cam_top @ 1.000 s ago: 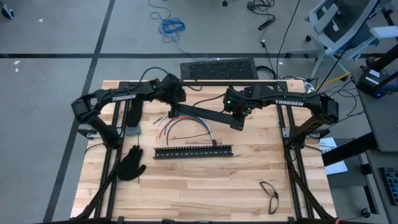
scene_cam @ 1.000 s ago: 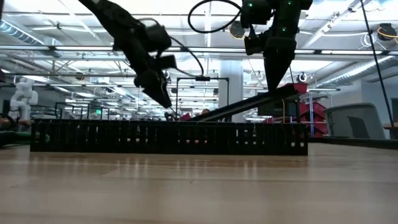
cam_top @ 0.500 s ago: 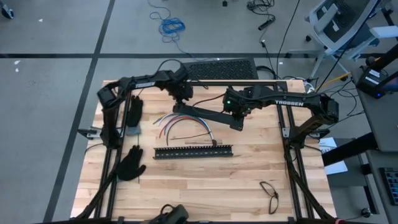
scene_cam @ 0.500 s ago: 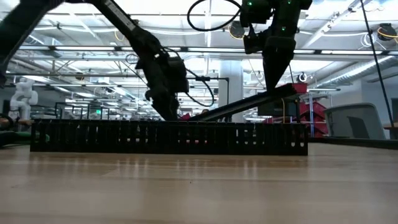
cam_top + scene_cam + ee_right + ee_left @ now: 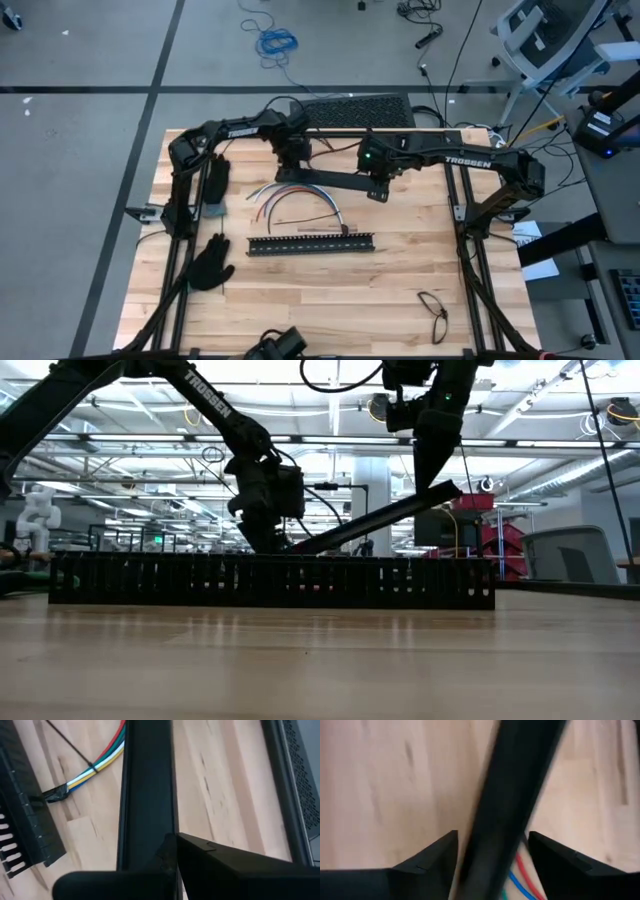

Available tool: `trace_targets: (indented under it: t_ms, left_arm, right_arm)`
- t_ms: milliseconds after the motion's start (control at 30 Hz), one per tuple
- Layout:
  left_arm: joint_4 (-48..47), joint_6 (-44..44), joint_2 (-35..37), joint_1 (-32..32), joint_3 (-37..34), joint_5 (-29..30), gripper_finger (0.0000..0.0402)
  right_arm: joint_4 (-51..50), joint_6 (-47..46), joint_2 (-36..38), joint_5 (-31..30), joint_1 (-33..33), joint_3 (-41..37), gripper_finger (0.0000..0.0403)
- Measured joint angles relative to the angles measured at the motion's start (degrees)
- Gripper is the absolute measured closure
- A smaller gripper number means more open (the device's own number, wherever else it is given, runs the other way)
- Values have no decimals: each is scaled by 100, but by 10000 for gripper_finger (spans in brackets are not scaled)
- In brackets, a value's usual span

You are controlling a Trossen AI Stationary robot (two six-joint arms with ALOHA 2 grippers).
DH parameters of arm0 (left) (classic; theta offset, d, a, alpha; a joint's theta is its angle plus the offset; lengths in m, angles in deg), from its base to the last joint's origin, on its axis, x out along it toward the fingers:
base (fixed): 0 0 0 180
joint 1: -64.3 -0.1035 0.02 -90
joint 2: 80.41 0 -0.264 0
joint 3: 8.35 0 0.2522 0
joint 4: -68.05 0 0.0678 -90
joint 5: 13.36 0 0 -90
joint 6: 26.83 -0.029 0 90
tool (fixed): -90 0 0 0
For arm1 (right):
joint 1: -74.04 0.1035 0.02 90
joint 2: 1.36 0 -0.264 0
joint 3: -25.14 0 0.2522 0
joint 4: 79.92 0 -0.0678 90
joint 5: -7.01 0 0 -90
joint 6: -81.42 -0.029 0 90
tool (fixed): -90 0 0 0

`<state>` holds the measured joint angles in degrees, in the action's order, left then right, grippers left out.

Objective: Ziptie cables

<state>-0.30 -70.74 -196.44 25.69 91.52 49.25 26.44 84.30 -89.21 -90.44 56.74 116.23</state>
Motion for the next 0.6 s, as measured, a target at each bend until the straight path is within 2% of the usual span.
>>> trace_targets:
  t_ms: [67,200,267,400,600]
  left_arm:
    - [-188,3,0,7,0,45,212]
    - [-315,-2,0,11,0,194,368]
    - [-255,51,-5,11,0,299,383]
    - [-257,-41,-9,90,-2,635,386]
    - [-240,-217,280,310,-4,1521,386]
  right_arm:
    - [10,2,0,-19,-33,10,402]
    - [9,39,0,-24,-34,10,403]
    - [13,39,0,-27,-32,10,403]
    - [13,-9,9,-31,-22,9,403]
    - [67,-20,270,-91,-55,376,403]
